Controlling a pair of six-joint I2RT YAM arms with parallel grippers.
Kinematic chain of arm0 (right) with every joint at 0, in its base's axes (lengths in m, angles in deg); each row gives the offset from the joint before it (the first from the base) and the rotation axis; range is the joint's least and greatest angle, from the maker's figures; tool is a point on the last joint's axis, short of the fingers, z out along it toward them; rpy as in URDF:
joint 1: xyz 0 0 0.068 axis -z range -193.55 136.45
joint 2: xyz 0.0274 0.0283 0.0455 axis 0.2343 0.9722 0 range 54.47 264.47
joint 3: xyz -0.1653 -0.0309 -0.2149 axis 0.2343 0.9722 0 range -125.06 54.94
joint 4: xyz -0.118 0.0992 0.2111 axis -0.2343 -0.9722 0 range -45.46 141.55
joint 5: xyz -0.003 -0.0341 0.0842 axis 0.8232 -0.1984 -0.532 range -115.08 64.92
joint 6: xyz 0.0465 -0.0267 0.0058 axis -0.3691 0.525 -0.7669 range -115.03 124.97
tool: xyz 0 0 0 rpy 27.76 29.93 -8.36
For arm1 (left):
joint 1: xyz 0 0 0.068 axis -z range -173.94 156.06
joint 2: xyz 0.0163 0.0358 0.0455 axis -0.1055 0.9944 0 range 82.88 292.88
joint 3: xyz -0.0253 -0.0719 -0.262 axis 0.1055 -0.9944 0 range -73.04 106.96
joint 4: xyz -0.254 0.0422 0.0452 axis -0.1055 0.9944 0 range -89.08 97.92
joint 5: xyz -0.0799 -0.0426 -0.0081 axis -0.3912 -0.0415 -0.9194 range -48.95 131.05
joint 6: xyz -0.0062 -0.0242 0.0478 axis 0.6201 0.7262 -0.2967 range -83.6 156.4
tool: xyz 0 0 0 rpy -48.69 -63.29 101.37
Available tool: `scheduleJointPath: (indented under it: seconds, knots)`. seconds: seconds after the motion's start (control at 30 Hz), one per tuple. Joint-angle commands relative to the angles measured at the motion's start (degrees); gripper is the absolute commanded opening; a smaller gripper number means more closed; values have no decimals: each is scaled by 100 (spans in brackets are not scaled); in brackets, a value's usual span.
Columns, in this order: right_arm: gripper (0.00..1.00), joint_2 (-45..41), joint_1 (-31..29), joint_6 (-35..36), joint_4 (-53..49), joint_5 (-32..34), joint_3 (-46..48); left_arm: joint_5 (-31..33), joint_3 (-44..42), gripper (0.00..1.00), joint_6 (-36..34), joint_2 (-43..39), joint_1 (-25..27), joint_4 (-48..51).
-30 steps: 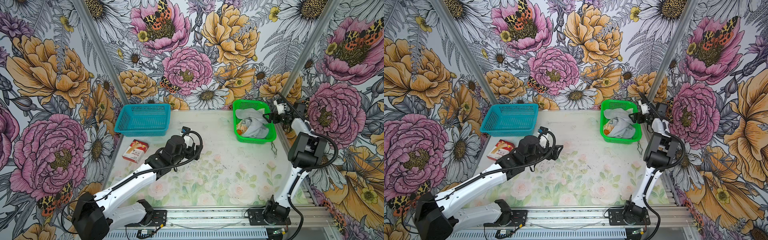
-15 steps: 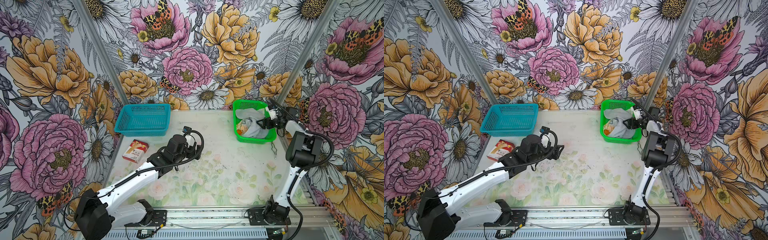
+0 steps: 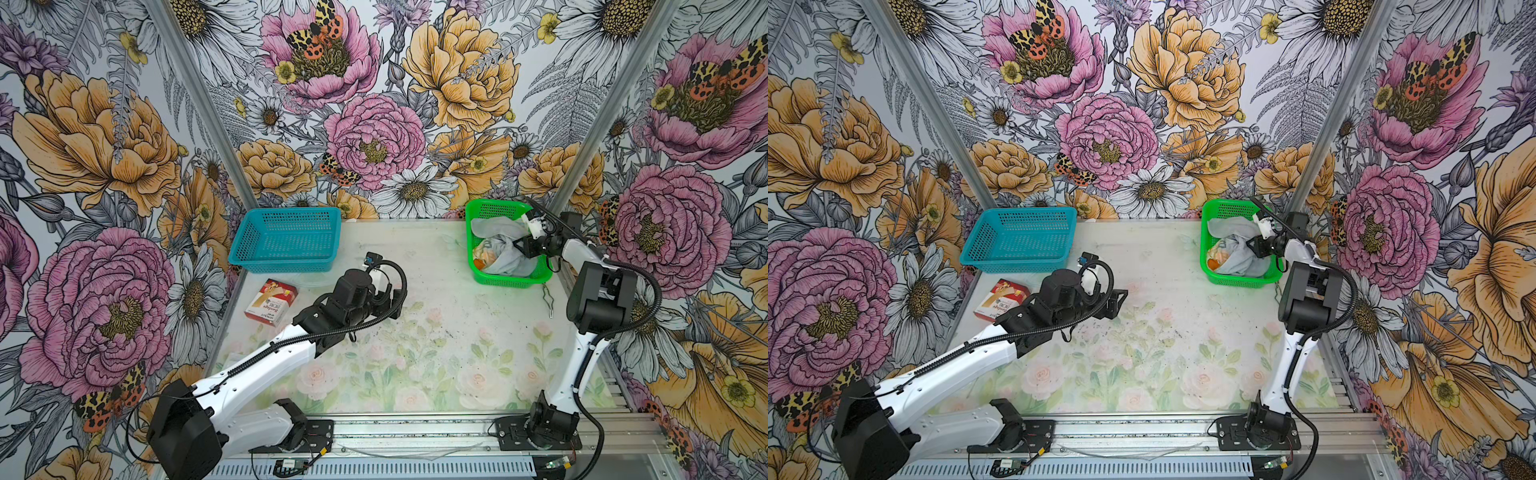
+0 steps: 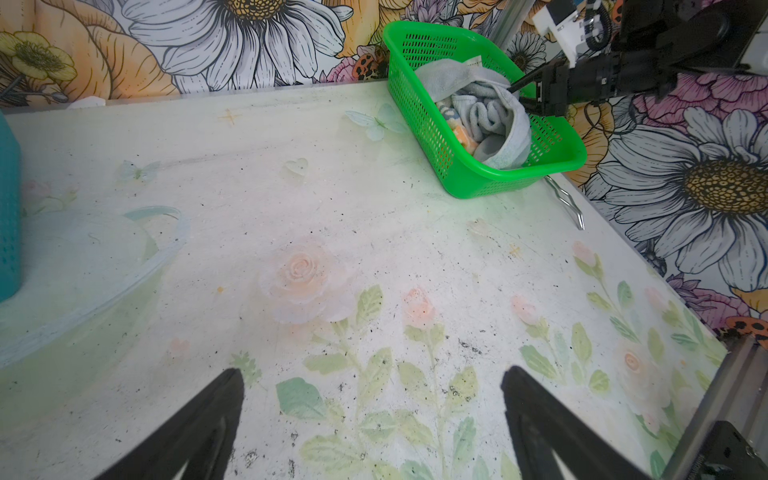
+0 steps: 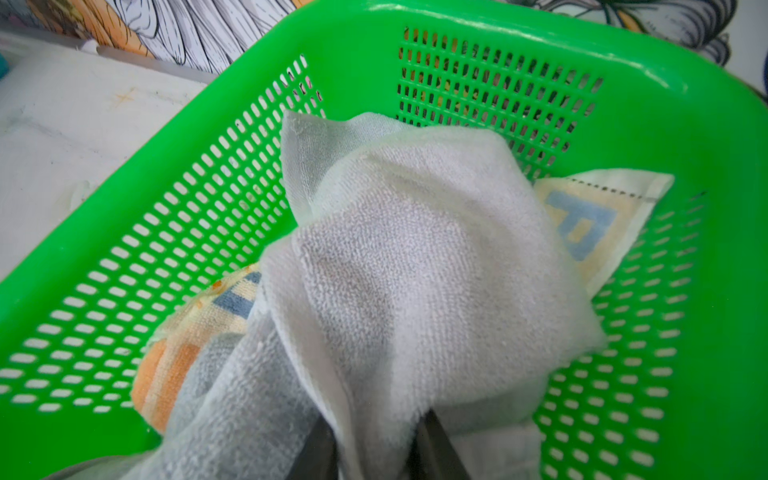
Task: Fold and stack the towels
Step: 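Lower the right gripper into the basket and grasp the grey towel, then lift the grey towel out with the right gripper and drop it on the table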
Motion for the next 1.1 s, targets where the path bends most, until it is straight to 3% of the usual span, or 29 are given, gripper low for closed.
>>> scheduleJointPath:
  seconds: [0.0,0.07,0.3,0.53,0.73,0.97,1.07]
  knots:
    - [8,-380,-108,-27,20,182,-132,-38,55,98,43,-190,40,-11]
    - [0,-565,-185,-21,17,313,-125,-29,-4,98,34,-268,49,-20]
    - [0,-1142,-513,-143,32,982,-457,-22,-286,98,-64,-677,0,-120]
    - [0,-1491,-1280,-377,-27,1873,-1735,-102,-516,98,-254,-1118,-199,-173]
    - [0,-1455,-2308,-891,-143,1593,-3394,632,-376,98,-449,-1400,-352,135]
    - [0,-879,-3345,-1601,-152,1442,-6095,689,-411,98,-538,-1825,-684,51]
    - [0,-1186,-3436,-2255,-152,1168,-5857,688,-517,98,-507,-2057,-746,89]
